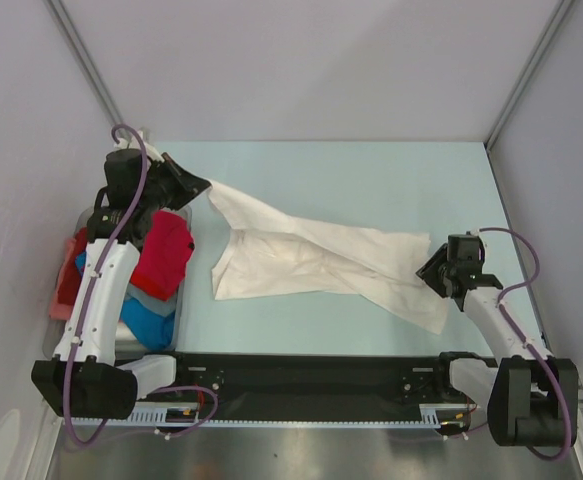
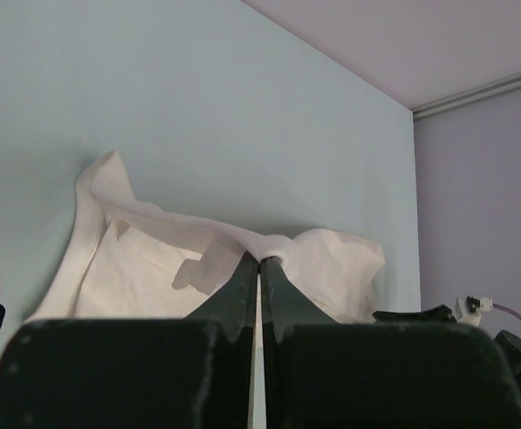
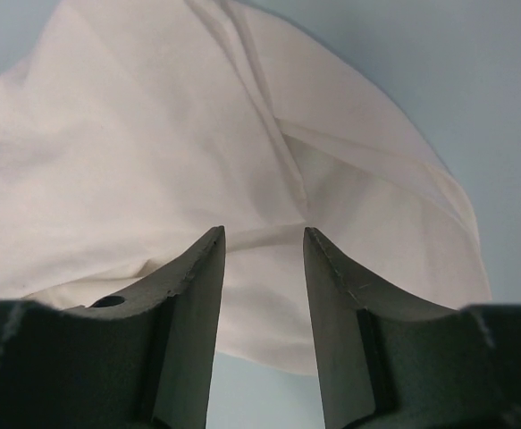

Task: Fold and stack the t-shirts
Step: Flatten the tshirt out

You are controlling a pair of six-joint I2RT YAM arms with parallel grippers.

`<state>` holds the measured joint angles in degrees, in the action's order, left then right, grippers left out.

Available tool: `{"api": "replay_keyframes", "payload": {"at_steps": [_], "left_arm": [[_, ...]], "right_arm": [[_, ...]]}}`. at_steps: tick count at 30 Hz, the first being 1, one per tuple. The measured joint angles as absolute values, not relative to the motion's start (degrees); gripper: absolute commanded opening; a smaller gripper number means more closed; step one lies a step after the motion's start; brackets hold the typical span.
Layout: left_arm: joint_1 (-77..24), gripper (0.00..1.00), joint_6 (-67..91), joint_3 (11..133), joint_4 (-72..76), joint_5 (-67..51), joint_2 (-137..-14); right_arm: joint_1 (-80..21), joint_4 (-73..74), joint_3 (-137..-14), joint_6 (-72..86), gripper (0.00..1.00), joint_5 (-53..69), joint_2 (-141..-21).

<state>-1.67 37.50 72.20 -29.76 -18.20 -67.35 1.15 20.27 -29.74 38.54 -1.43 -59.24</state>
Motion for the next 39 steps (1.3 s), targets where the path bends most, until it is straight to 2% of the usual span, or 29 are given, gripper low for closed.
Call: {"api": "replay_keyframes", "payload": {"at_steps": [17,20,21,23,24,31,39], "left_arm": [[-1.67,0.00,36.73,70.91,-28.82,-17.12,-66.30],[-1.67,0.00,36.38,70.91,-28.82,-17.12,-66.30],[-1.67,0.01,36.36,70.91,-28.82,-17.12,-66.30],[-1.67,0.00,36.27,70.91,-28.82,-17.12,-66.30],[-1.67,0.00,36.12,70.91,-28.82,-17.12,-66.30],[-1.67,0.01,35.90,70.91,-28.88,-17.10,-66.32],[-1.67,0.00,35.90,78.08,-32.03,-17.23,-70.57]], "right_arm": [[-1.08,13.56,-28.29,39.64,0.47,-3.20,-67.61],[-1.98,12.95,-28.16,40.27,0.38,-3.18,-68.51],[-2.22,12.78,-28.16,40.49,0.25,-3.16,-68.58],[-2.55,12.27,-28.18,40.75,0.06,-3.14,-68.60],[-2.57,12.08,-28.18,40.91,0.03,-3.14,-68.58],[-2.63,15.92,-31.92,41.39,0.00,-4.16,-67.05],[2.17,20.88,-49.80,40.34,0.00,-1.98,-66.87]]}}
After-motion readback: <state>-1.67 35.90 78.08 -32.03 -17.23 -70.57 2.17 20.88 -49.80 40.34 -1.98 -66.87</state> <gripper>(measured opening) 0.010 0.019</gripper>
